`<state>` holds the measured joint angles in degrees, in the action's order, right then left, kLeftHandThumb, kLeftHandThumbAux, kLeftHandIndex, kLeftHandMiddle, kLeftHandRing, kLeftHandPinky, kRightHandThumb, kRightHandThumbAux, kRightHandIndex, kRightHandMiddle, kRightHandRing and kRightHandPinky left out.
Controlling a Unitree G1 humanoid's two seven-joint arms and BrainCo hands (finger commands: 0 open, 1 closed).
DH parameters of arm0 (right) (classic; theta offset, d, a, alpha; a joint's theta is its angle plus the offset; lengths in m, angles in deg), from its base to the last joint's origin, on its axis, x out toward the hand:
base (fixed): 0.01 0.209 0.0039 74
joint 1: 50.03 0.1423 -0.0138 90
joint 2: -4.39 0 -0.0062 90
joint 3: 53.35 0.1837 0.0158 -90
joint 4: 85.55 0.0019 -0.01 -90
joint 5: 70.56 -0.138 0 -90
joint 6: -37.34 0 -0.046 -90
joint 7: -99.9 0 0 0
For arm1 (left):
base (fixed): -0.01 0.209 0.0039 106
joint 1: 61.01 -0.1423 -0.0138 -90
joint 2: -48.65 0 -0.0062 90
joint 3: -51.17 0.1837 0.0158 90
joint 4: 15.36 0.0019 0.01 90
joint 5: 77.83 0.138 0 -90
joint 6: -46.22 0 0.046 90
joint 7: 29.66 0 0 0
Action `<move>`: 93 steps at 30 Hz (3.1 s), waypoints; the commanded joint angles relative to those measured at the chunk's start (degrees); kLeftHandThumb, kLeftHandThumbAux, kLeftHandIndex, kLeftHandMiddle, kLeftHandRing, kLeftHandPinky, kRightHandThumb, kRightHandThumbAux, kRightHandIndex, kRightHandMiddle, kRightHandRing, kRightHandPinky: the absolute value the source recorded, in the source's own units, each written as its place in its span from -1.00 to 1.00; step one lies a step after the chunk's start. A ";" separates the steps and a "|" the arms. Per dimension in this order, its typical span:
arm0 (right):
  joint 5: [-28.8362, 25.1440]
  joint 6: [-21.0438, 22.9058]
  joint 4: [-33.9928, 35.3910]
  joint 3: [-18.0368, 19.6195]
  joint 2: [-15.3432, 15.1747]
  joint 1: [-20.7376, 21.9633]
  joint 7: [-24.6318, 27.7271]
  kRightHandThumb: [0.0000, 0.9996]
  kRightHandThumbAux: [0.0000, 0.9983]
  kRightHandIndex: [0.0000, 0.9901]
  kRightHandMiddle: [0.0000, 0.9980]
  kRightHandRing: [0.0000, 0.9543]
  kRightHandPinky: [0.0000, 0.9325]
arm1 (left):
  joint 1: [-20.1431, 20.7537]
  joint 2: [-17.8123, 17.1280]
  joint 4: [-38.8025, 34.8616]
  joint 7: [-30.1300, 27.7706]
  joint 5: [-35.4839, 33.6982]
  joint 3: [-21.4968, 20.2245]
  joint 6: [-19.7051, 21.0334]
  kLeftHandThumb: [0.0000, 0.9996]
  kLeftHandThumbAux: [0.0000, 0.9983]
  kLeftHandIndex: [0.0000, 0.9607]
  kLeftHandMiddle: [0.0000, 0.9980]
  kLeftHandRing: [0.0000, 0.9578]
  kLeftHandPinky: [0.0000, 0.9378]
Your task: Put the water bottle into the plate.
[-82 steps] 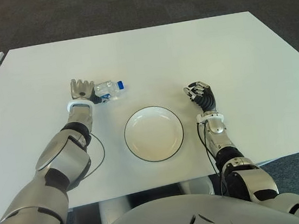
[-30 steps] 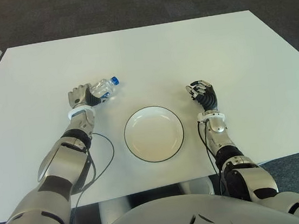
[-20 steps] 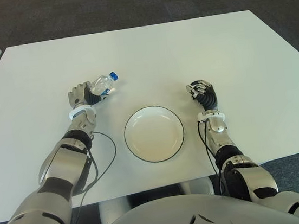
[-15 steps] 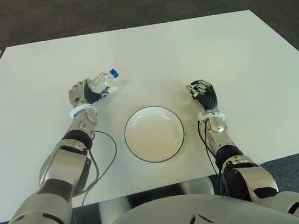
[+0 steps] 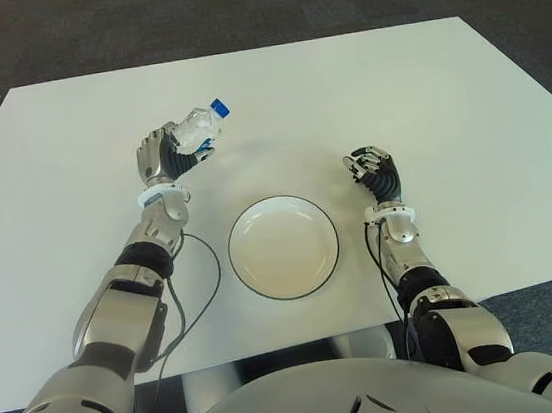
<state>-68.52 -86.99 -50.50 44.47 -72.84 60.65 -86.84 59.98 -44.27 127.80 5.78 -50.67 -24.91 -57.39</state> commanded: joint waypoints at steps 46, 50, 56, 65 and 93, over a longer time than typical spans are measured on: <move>-0.40 1.53 -0.61 -0.32 0.47 -1.19 0.39 0.42 0.45 -0.12 0.40 0.45 0.48 | -31.85 -11.72 -60.48 -30.48 13.10 1.90 -7.23 0.90 0.30 -0.19 0.03 0.11 0.72; -0.12 1.42 -0.58 -0.46 0.48 -1.21 0.06 0.42 0.45 -0.12 0.40 0.45 0.49 | -32.90 -11.82 -61.25 -32.17 13.48 2.41 -7.73 0.90 0.30 -0.19 0.03 0.11 0.73; 0.01 1.38 -0.60 -0.61 0.40 -1.16 -0.18 0.42 0.46 -0.12 0.39 0.44 0.48 | -35.22 -11.20 -62.88 -38.74 11.62 3.52 -5.13 0.90 0.30 -0.19 0.03 0.11 0.65; -0.07 1.43 -0.61 -0.63 0.39 -1.13 -0.35 0.42 0.46 -0.12 0.38 0.42 0.44 | -35.97 -8.64 -61.39 -42.65 13.27 5.29 -1.34 0.90 0.30 -0.18 0.03 0.07 0.56; -0.90 1.21 0.15 -0.25 0.55 -1.41 0.17 0.42 0.46 -0.12 0.41 0.45 0.45 | -32.56 -6.20 -53.78 -33.53 22.96 9.42 -2.21 0.90 0.29 -0.17 0.10 0.10 0.38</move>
<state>-68.57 -86.85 -50.05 44.11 -72.66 60.37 -86.95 25.89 -50.89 72.73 -29.98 -27.74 -15.67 -58.42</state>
